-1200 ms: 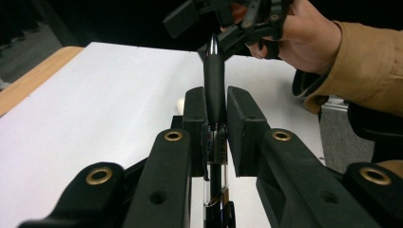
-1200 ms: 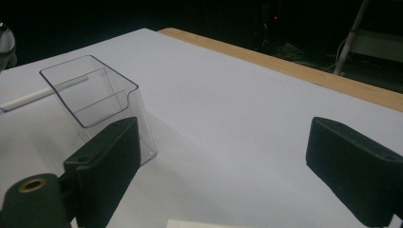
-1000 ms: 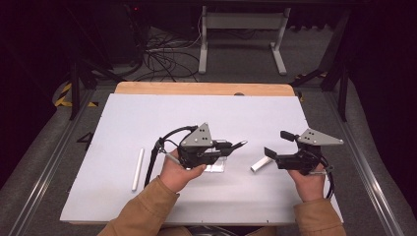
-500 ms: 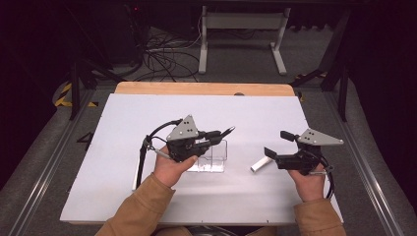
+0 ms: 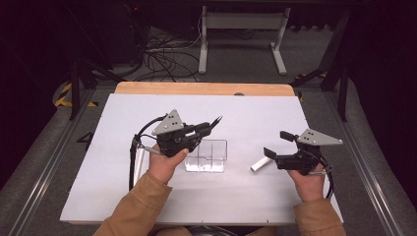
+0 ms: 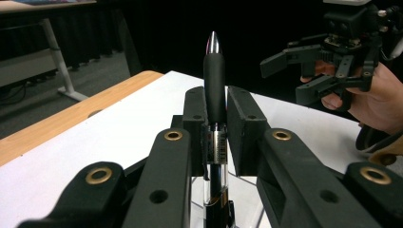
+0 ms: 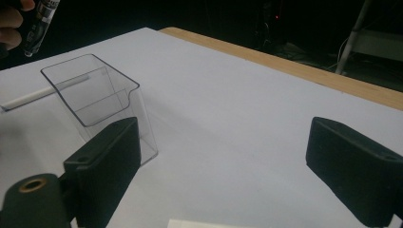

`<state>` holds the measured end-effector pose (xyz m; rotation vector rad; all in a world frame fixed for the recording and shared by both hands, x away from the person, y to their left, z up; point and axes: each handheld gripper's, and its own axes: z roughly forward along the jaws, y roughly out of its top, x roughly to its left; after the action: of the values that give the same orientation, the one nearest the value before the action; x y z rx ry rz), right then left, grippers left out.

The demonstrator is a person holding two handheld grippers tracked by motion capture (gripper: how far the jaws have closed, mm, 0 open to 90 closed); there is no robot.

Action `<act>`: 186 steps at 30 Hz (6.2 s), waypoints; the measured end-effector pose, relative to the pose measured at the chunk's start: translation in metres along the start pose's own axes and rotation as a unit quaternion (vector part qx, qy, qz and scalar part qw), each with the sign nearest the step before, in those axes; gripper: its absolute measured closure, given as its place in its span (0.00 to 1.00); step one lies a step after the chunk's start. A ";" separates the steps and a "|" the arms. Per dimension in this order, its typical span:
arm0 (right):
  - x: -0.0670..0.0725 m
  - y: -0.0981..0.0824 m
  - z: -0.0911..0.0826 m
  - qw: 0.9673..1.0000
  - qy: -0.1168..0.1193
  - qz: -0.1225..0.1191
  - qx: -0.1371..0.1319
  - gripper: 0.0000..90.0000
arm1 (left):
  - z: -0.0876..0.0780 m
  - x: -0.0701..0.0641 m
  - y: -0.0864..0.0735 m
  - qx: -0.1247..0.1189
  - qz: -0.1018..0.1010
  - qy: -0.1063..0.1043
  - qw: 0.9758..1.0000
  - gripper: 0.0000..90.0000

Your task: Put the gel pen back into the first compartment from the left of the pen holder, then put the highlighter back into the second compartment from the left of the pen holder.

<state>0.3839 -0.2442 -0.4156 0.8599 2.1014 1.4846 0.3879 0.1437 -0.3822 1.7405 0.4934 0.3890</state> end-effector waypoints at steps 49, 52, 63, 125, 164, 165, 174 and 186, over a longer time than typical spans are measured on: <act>0.000 0.000 0.000 1.000 0.003 -0.001 0.001 0.13 | 0.004 0.014 -0.037 0.028 -0.014 0.029 0.999 0.88; 0.000 0.000 0.000 1.000 0.003 -0.001 -0.001 0.13 | 0.003 0.014 -0.038 0.032 -0.014 0.032 0.999 0.88; 0.000 0.000 0.000 1.000 0.004 0.001 -0.003 0.13 | 0.003 0.011 -0.037 0.036 -0.012 0.053 0.998 0.69; 0.012 0.001 0.002 0.999 -0.007 -0.029 -0.032 0.00 | -0.111 0.032 -0.020 0.110 -0.055 0.184 0.975 0.09; 0.021 0.003 0.006 0.999 -0.005 -0.035 -0.002 0.03 | -0.118 0.050 -0.042 0.254 -0.192 0.259 0.912 0.16; 0.022 0.004 0.006 0.999 -0.005 -0.035 -0.002 0.03 | -0.117 0.051 -0.042 0.261 -0.199 0.256 0.909 0.17; 0.026 0.004 0.007 0.999 -0.019 -0.046 -0.002 0.02 | -0.115 0.055 -0.050 0.297 -0.218 0.264 0.891 0.21; 0.029 0.006 0.013 0.999 -0.040 -0.028 -0.003 0.02 | -0.115 0.058 -0.055 0.302 -0.236 0.261 0.886 0.20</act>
<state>0.3730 -0.2134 -0.4142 0.8381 2.0445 1.4045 0.3725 0.2801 -0.4109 2.0096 1.5320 0.3700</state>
